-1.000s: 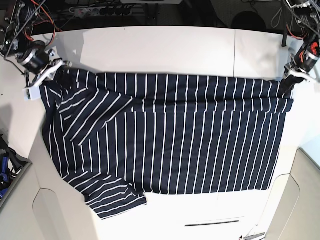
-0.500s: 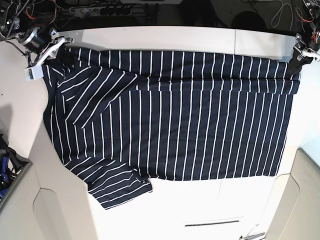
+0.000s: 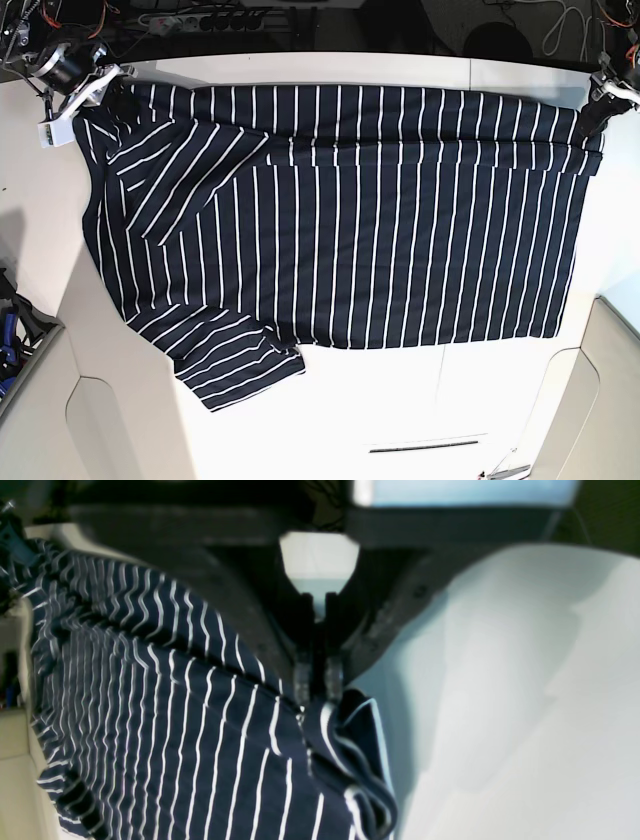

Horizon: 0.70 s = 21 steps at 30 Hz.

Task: Fold the T-shirt properly
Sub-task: 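Drag the folded edge back toward the arms and release both grippers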

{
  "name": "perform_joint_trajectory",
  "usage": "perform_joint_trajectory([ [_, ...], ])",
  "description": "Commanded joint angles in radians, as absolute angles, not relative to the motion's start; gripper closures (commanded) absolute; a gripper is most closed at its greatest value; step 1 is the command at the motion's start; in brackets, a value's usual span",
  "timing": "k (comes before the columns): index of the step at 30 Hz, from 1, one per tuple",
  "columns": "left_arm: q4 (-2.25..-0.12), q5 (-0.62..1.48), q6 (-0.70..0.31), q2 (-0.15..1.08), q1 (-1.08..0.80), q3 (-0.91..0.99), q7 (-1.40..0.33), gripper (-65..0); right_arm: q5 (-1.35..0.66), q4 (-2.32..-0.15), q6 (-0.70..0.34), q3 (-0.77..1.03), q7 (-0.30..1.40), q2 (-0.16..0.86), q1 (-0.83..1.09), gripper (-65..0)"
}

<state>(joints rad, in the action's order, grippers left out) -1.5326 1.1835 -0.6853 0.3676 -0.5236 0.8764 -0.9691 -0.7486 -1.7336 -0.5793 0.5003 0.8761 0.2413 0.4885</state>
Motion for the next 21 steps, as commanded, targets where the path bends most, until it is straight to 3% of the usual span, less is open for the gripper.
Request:
perform_joint_trajectory([
  [1,-1.562,1.2,-0.698,0.381,-0.533,0.883,-0.955,0.0,-0.77,-1.752,-0.584,0.511,0.868,0.255,0.496,0.0],
  [14,-1.588,1.184,-0.698,0.324,-0.535,0.883,-0.962,0.0,-0.77,-1.752,-0.58,0.513,0.868,0.254,0.509,0.0],
  [16,-1.588,1.185,-0.698,0.324,-0.535,0.883,-0.962,-5.4,-0.767,-1.752,-0.58,0.513,0.868,0.255,0.509,0.0],
  [17,-1.588,1.184,-0.698,0.324,-0.535,0.883,-0.961,-10.2,-0.767,-1.752,-0.58,0.513,0.868,0.254,0.51,-1.5],
  [19,-1.588,1.184,-0.698,0.324,-0.535,0.883,-0.962,-19.0,-0.767,-1.752,-0.58,0.513,0.868,0.254,0.51,-17.2],
  [21,-1.588,1.185,-0.698,0.324,-0.535,0.883,-0.962,-25.9,-0.767,-1.752,-0.58,0.514,0.868,0.255,0.509,-28.8],
])
